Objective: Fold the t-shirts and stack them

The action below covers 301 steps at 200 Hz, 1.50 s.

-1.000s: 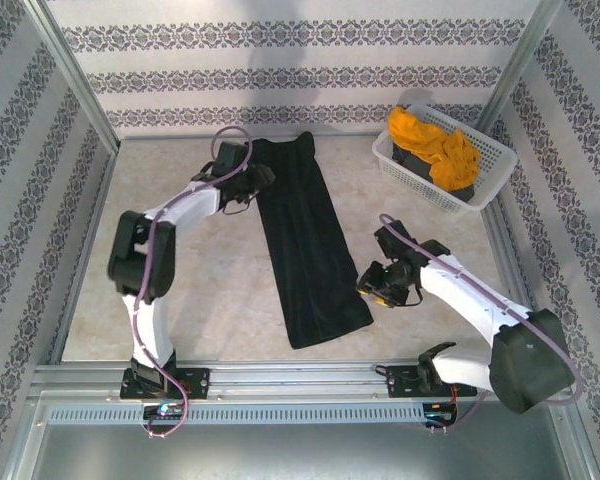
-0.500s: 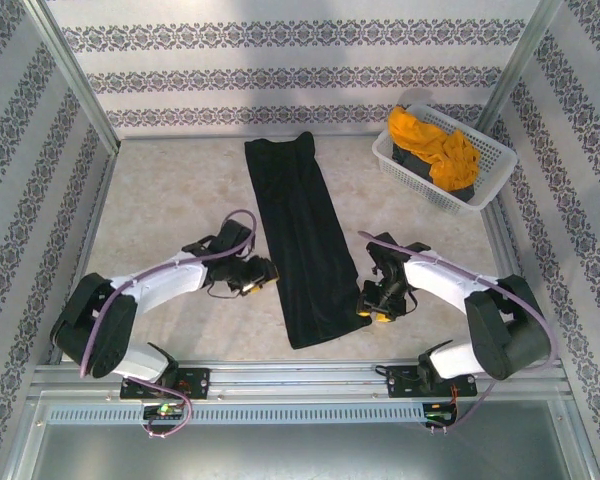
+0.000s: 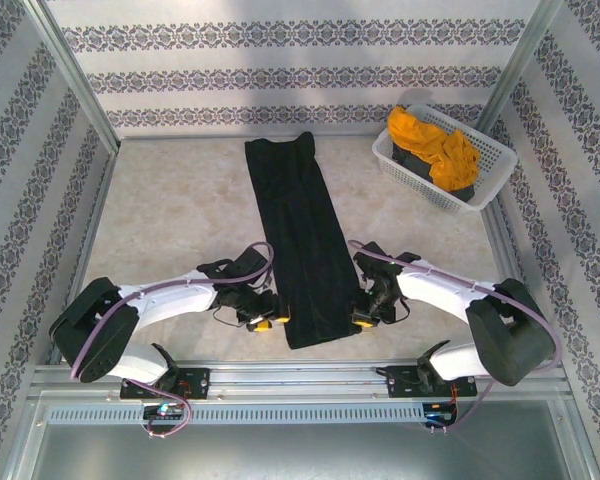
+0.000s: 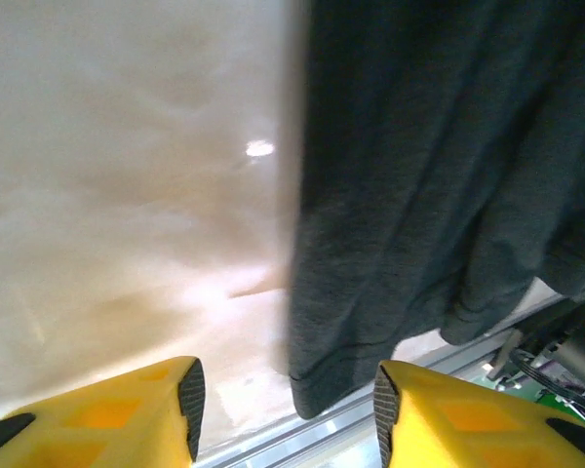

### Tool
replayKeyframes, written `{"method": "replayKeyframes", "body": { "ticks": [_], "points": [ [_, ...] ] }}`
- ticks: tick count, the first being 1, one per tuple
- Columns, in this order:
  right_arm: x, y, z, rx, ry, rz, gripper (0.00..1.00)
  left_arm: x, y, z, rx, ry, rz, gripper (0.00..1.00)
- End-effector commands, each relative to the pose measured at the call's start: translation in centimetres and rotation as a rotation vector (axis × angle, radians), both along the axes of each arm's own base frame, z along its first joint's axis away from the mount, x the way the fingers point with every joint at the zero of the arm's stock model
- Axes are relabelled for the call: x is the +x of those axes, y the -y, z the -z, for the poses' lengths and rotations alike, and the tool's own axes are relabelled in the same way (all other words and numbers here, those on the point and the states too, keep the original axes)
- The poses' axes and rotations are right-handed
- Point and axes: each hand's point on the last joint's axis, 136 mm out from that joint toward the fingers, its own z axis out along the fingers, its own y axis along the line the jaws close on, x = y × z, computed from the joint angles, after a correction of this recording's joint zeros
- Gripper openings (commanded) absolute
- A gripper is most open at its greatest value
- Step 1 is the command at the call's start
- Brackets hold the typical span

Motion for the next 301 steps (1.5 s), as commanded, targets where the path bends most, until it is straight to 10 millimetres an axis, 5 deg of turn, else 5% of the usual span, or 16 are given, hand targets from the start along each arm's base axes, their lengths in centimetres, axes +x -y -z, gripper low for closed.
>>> {"method": "replayKeyframes", "body": {
  "ticks": [1, 20, 44, 107, 163, 202, 222, 270, 301],
  "points": [
    [0.1, -3.9, -1.1, 0.13, -0.036, 0.051, 0.0, -2.3, -1.8, 1.2, 0.063, -0.08, -0.039, 0.52],
    [0.3, -6.1, -1.9, 0.171, -0.049, 0.042, 0.0, -3.0, -3.0, 1.3, 0.09, -0.082, -0.079, 0.52],
    [0.0, -6.5, -2.0, 0.161, -0.071, 0.022, 0.0, -2.5, -3.5, 1.1, 0.082, -0.042, -0.139, 0.52],
    [-1.1, -5.7, -1.6, 0.144, -0.111, 0.006, 0.0, -1.7, -0.6, 1.5, 0.024, -0.069, -0.137, 0.41],
    [-2.0, -4.2, -1.7, 0.134, -0.115, 0.028, 0.0, -1.1, 4.2, 1.3, -0.036, -0.075, -0.06, 0.33],
    [-2.5, -3.2, -1.8, 0.129, -0.116, 0.039, 0.0, -0.2, 5.5, 1.3, -0.03, -0.05, -0.052, 0.14],
    [-2.7, -2.8, -2.1, 0.128, -0.11, 0.036, 0.0, -0.4, 4.1, 1.0, 0.043, -0.038, -0.045, 0.0],
    [-4.1, -1.4, -2.7, 0.094, -0.127, -0.005, 0.0, -3.5, -2.1, 0.2, 0.207, -0.046, -0.031, 0.0],
    [-5.8, -2.7, -3.6, 0.147, -0.212, -0.071, 0.0, -5.3, -4.2, -0.7, 0.187, -0.054, -0.074, 0.0]
  ]
}}
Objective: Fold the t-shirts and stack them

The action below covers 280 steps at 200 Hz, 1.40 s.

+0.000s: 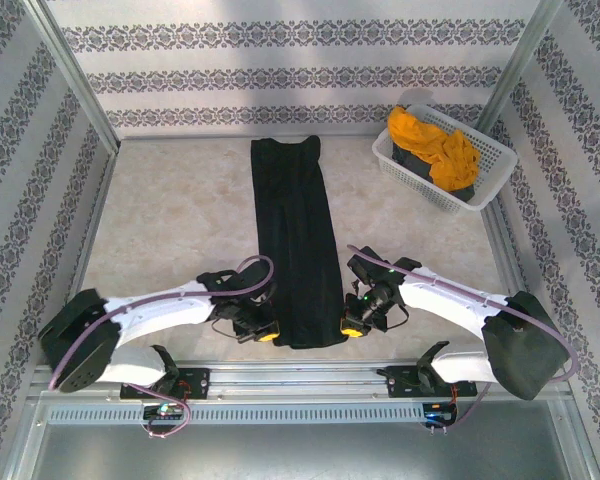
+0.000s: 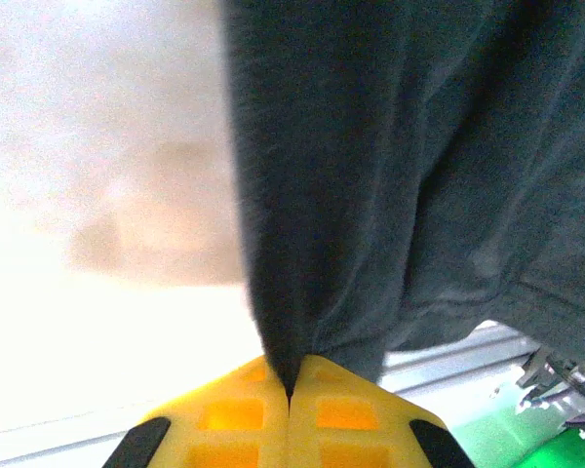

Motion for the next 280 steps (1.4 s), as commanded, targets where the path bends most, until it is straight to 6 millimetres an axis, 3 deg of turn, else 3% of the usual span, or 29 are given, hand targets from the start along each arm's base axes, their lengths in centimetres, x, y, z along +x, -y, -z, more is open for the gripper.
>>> {"method": "replayKeyframes", "body": {
  "ticks": [1, 41, 87, 124, 161, 193, 225, 255, 280],
  "points": [
    [-2.4, -0.4, -0.9, 0.024, -0.102, -0.07, 0.0, -2.2, -3.3, 0.6, 0.084, -0.039, -0.018, 0.0],
    [-1.9, -0.9, -1.9, 0.037, -0.091, -0.045, 0.0, -1.4, -3.4, -0.4, 0.036, 0.028, -0.077, 0.0],
    [1.8, -0.9, -4.7, 0.048, 0.016, 0.062, 0.0, 2.8, -2.2, -4.0, -0.018, 0.187, -0.16, 0.0],
    [6.9, -1.1, -7.3, 0.036, 0.131, 0.134, 0.0, 8.3, -2.7, -7.5, -0.042, 0.342, -0.275, 0.0],
    [14.0, -1.1, -9.1, 0.026, 0.253, 0.184, 0.0, 15.5, -3.3, -9.5, -0.057, 0.457, -0.345, 0.0],
    [21.0, -1.9, -9.5, 0.051, 0.341, 0.212, 0.0, 21.8, -3.9, -9.1, -0.071, 0.522, -0.409, 0.0],
    [26.6, -2.5, -9.5, 0.061, 0.398, 0.229, 0.0, 27.1, -4.5, -8.8, -0.094, 0.557, -0.427, 0.0],
    [30.1, -2.8, -9.2, 0.068, 0.41, 0.253, 0.0, 30.7, -5.1, -9.4, -0.106, 0.58, -0.429, 0.0],
    [32.3, -3.2, -8.3, 0.074, 0.395, 0.273, 0.0, 32.6, -5.5, -8.3, -0.1, 0.56, -0.429, 0.0]
  ]
}}
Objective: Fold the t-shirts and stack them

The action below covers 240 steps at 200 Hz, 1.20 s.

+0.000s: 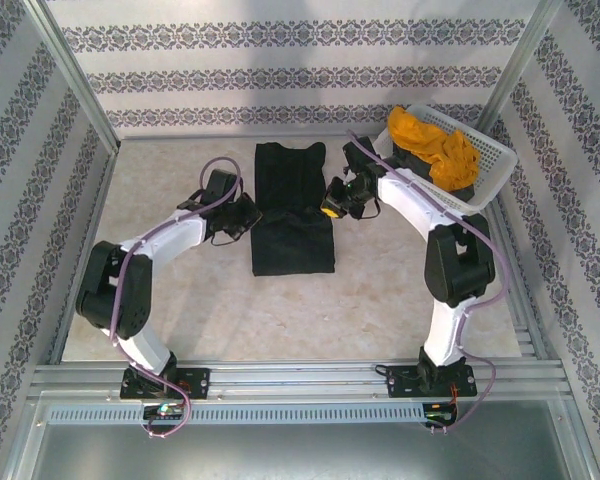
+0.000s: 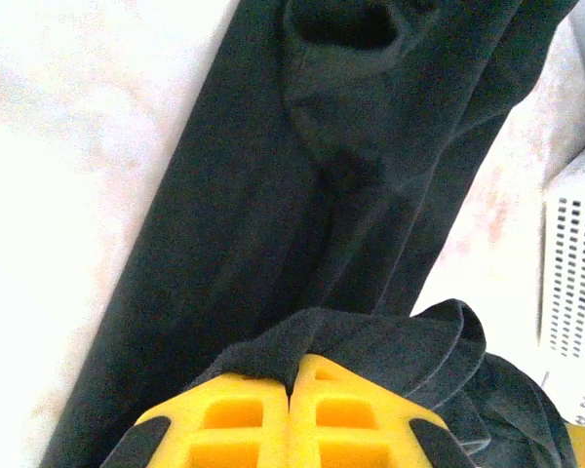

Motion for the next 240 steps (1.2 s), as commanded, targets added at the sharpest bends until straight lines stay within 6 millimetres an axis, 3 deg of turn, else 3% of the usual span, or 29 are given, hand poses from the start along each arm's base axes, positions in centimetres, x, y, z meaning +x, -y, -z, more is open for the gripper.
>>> {"method": "replayKeyframes", "body": {
  "ticks": [1, 58, 85, 101, 110, 131, 156, 174, 204, 240],
  "points": [
    [2.2, -0.1, 0.1, 0.001, 0.016, 0.007, 0.0, 2.7, 0.4, -1.6, -0.016, 0.085, 0.046, 0.0],
    [5.4, 0.3, 3.2, 0.002, -0.038, 0.034, 0.0, 6.9, 0.5, 0.6, -0.028, 0.061, 0.057, 0.01],
    [7.2, 1.0, 3.3, 0.012, -0.037, 0.032, 0.37, 7.3, -0.8, 1.6, 0.024, 0.026, 0.027, 0.45],
    [8.0, 1.8, 1.7, 0.007, 0.009, 0.027, 0.46, 6.9, -1.3, 0.6, 0.046, 0.043, 0.026, 0.55],
    [7.9, 2.4, 0.6, -0.01, 0.03, 0.019, 0.49, 6.1, -1.8, -0.1, 0.055, 0.045, 0.019, 0.56],
    [5.7, 3.6, -0.9, -0.055, 0.044, 0.003, 0.51, 2.2, -3.1, -0.2, 0.072, -0.006, -0.017, 0.56],
    [0.3, 4.2, 1.3, -0.066, -0.02, 0.015, 0.51, -3.5, -3.5, 1.7, 0.048, -0.116, -0.048, 0.55],
    [-4.0, 3.2, 3.2, -0.036, -0.082, 0.024, 0.51, -6.1, -2.7, 2.9, -0.014, -0.157, -0.073, 0.55],
    [-8.5, 0.8, 5.2, 0.05, -0.151, 0.062, 0.54, -8.0, -1.2, 5.1, -0.098, -0.223, -0.116, 0.56],
    [-9.9, -0.3, 8.4, 0.071, -0.248, 0.077, 0.54, -7.6, 0.7, 7.0, -0.167, -0.257, -0.129, 0.57]
  ]
}}
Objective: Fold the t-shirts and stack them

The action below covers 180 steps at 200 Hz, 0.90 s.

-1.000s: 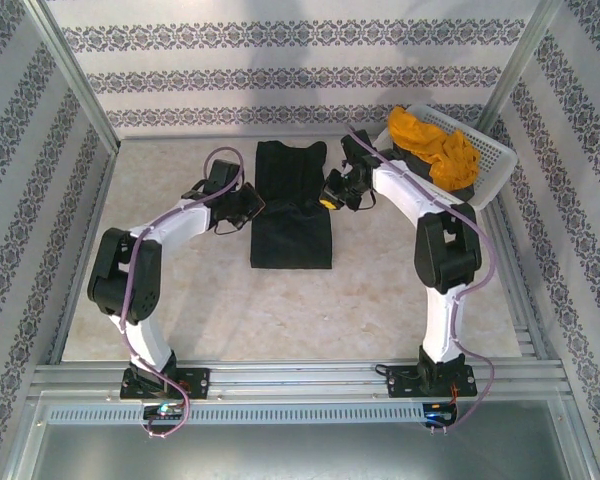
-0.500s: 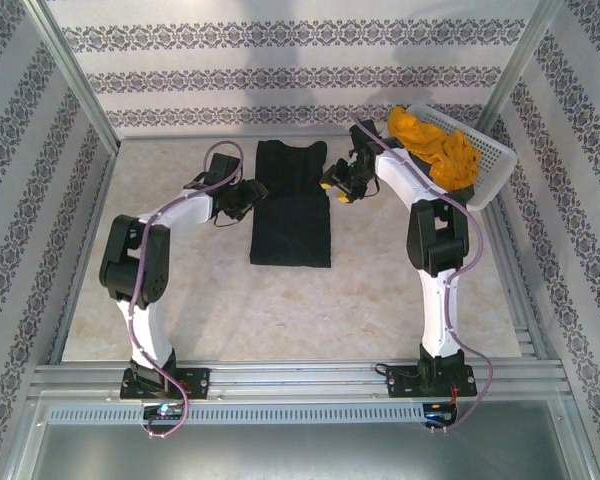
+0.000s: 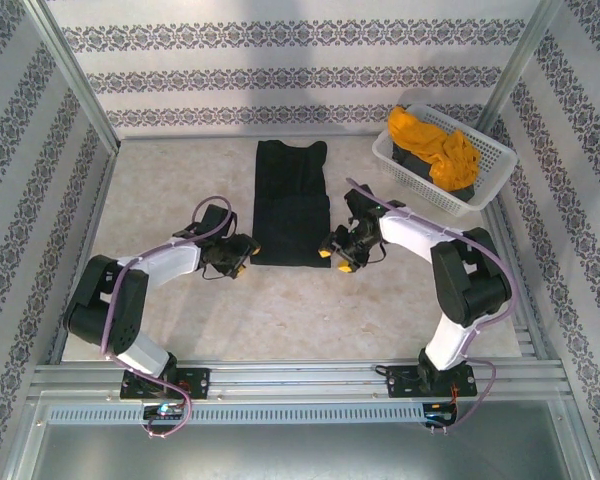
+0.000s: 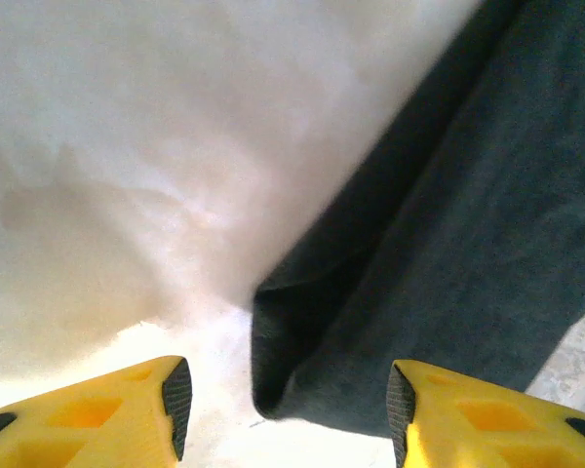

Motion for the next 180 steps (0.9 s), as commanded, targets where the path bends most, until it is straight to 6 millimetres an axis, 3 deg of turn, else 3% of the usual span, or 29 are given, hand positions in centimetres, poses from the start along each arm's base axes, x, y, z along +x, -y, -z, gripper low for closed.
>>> {"method": "replayKeyframes", "body": {
  "ticks": [1, 27, 64, 87, 102, 141, 158, 180],
  "points": [
    [1.3, -1.3, 0.5, 0.06, -0.003, 0.055, 0.54, 1.9, 1.9, -0.2, -0.088, 0.028, -0.044, 0.57],
    [1.4, -1.8, 1.9, 0.05, -0.029, 0.05, 0.52, 2.9, 3.0, 0.6, -0.089, 0.033, -0.025, 0.54],
    [2.2, -2.3, 3.0, 0.056, -0.044, 0.064, 0.41, 4.7, 4.4, 1.0, -0.112, 0.054, -0.015, 0.35],
    [3.7, -2.3, 3.0, 0.062, -0.021, 0.082, 0.18, 5.8, 4.8, 0.3, -0.118, 0.081, -0.008, 0.09],
    [4.8, -2.2, 2.4, 0.063, 0.009, 0.092, 0.02, 5.7, 4.4, -0.3, -0.092, 0.091, -0.004, 0.0],
    [4.8, -0.5, -0.3, -0.001, 0.075, 0.062, 0.0, 3.2, 2.8, -1.5, -0.021, 0.08, 0.039, 0.0],
    [3.3, -0.1, -0.7, -0.004, 0.068, 0.034, 0.0, 1.4, 2.7, -1.1, -0.04, 0.055, 0.06, 0.0],
    [-0.3, -0.2, -0.1, 0.012, 0.019, -0.005, 0.0, -1.8, 3.1, -0.6, -0.064, 0.019, 0.123, 0.0]
  ]
}}
